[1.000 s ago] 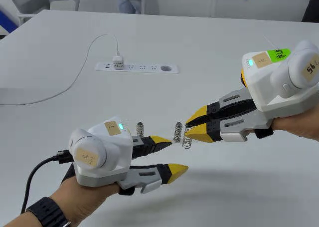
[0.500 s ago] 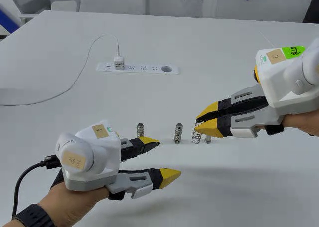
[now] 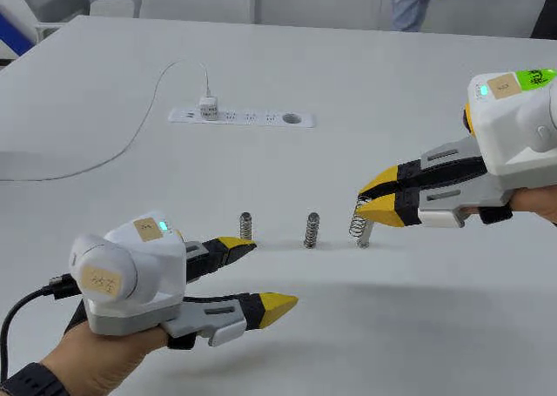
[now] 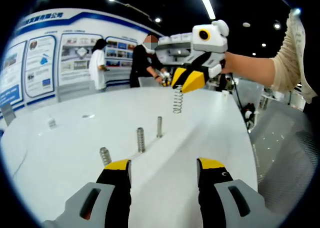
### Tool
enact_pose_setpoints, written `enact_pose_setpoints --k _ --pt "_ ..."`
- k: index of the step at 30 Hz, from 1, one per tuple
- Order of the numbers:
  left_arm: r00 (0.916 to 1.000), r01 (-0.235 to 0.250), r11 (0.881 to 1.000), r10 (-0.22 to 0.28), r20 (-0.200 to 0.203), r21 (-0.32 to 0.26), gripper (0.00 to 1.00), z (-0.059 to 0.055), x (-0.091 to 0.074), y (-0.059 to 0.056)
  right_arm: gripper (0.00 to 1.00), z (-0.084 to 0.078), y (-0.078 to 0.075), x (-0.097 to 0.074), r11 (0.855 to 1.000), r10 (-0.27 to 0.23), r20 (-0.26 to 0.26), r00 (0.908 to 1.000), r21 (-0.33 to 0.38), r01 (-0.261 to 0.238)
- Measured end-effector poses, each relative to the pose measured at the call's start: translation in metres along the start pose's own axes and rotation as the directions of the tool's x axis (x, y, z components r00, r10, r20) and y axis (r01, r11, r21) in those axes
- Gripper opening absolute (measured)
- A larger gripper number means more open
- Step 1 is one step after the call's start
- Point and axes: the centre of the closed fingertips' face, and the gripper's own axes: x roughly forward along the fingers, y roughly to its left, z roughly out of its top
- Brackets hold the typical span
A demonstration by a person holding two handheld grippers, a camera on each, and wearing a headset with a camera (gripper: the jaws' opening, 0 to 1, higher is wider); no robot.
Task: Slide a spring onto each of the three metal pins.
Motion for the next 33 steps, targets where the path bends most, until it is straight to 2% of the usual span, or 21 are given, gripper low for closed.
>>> enact_pose_setpoints --k 10,19,33 --pt "0.9991 -0.042 0.999 0.042 -0.001 -0.023 0.57 -0.005 -0.010 0.011 0.11 -0.001 -0.011 -0.006 1.000 -0.028 -0.001 0.9996 0.004 0.028" --pt "0.9977 -0.067 0.997 0.068 0.005 -0.035 0.60 -0.005 -0.015 0.019 0.11 -0.001 -0.023 -0.012 0.998 -0.063 0.001 0.9980 0.014 0.063" --pt "0.9961 -0.088 0.995 0.088 0.008 -0.045 0.65 -0.005 -0.018 0.025 0.11 -0.014 -0.045 -0.012 0.992 -0.118 -0.025 0.9926 0.041 0.119"
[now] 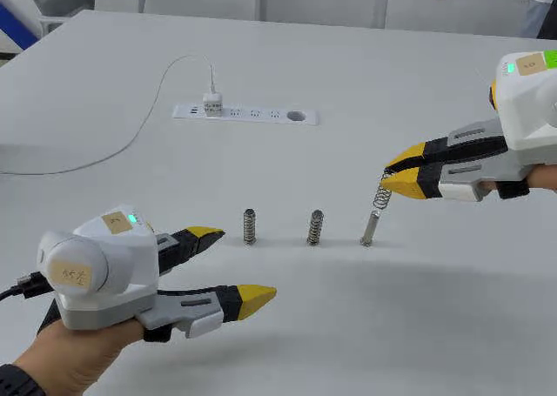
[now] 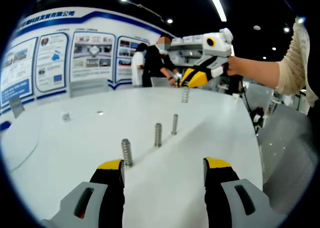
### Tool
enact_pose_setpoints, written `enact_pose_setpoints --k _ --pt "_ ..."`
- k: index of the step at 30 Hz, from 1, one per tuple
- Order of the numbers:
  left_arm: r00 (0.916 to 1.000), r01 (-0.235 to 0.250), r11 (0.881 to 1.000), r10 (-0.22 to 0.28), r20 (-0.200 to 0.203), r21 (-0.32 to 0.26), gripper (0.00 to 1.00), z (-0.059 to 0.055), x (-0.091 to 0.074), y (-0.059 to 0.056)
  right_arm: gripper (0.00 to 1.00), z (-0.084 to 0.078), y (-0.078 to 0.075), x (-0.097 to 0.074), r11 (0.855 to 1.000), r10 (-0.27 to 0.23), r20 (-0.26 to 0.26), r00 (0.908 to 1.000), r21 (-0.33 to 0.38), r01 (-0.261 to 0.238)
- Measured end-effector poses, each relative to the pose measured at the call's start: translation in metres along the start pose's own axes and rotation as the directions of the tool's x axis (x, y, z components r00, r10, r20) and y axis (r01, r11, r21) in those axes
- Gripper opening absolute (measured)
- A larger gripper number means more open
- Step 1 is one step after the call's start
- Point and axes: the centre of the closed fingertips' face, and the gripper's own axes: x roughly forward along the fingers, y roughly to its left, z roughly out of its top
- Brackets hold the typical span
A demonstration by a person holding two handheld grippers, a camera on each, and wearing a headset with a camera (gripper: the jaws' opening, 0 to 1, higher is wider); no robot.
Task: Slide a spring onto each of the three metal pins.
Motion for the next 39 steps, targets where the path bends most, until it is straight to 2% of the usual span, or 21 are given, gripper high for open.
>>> enact_pose_setpoints --k 7,20,39 --pt "1.0000 -0.007 1.000 0.007 0.001 -0.003 0.66 0.000 -0.001 0.002 0.11 -0.010 -0.010 0.005 0.999 -0.027 -0.011 0.9996 0.021 0.027" --pt "0.9999 -0.010 1.000 0.010 -0.005 -0.002 0.66 -0.001 -0.002 0.002 0.11 -0.031 -0.019 0.015 0.996 -0.055 -0.036 0.9978 0.065 0.058" --pt "0.9998 -0.018 1.000 0.018 -0.009 -0.001 0.65 0.000 -0.004 0.005 0.11 -0.038 -0.019 0.026 0.995 -0.049 -0.045 0.9978 0.087 0.053"
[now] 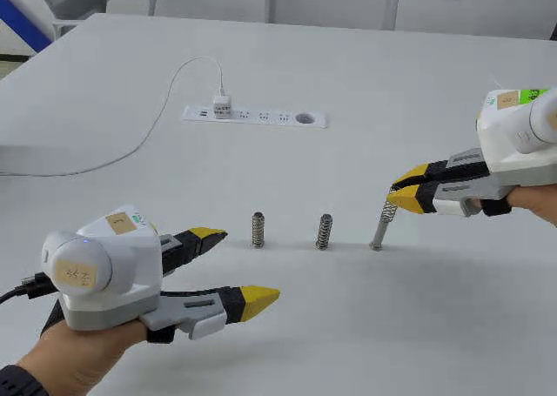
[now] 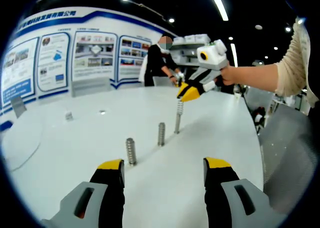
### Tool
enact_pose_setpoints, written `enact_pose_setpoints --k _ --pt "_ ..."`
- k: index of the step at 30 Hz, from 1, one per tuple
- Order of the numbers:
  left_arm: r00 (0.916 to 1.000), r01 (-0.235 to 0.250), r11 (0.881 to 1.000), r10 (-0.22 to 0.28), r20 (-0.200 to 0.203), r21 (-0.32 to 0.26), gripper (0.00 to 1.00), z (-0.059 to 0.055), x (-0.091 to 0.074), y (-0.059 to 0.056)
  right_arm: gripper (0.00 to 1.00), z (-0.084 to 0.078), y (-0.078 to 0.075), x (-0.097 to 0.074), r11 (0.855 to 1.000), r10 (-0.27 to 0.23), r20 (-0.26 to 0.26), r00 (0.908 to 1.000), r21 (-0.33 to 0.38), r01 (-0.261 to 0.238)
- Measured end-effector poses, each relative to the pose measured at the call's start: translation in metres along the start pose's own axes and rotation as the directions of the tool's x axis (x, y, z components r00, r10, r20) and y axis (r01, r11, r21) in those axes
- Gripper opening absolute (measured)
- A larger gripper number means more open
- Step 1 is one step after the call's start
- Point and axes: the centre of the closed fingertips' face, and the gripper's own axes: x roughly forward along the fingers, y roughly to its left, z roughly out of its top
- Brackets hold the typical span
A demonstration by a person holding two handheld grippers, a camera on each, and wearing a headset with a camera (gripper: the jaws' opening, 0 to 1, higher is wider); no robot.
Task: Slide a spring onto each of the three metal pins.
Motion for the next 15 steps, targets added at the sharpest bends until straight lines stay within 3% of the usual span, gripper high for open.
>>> enact_pose_setpoints --k 15 --pt "1.0000 -0.001 1.000 0.001 -0.001 0.003 0.64 0.000 0.001 0.000 0.11 -0.013 0.003 0.012 1.000 -0.004 -0.014 0.9999 0.010 0.004"
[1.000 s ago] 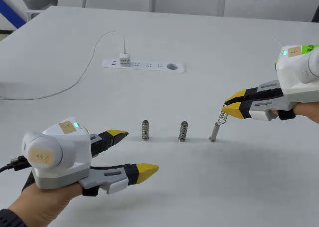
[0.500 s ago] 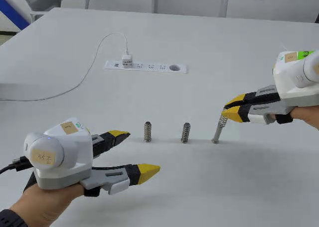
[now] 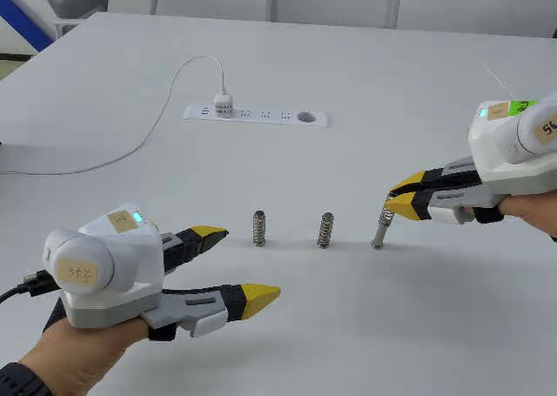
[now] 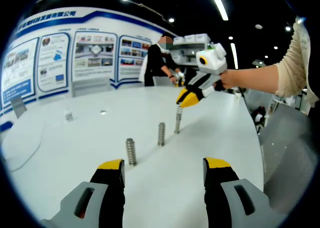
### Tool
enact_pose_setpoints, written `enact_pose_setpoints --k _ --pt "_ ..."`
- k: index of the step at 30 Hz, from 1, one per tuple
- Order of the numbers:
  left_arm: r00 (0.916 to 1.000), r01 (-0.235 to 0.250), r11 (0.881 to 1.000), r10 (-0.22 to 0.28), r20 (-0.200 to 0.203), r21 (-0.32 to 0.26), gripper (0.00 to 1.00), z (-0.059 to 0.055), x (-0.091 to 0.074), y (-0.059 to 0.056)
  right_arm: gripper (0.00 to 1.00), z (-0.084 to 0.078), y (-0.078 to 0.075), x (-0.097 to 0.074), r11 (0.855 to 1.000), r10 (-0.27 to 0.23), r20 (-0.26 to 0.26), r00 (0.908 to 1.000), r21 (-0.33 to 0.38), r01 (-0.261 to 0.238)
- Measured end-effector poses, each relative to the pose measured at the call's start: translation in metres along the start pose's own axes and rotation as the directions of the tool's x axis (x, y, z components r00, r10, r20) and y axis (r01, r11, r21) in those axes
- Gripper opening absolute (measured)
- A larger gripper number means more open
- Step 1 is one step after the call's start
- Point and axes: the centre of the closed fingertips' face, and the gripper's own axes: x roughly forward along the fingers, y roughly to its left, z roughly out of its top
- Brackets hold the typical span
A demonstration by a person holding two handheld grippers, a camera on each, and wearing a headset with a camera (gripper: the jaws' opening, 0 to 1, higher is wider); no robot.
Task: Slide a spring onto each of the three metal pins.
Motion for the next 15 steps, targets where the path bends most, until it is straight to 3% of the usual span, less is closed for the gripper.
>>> enact_pose_setpoints --k 15 --pt "1.0000 0.000 1.000 0.000 -0.001 -0.003 0.64 -0.001 0.000 0.001 0.11 -0.015 0.002 0.012 1.000 -0.009 -0.031 0.9995 -0.002 0.009"
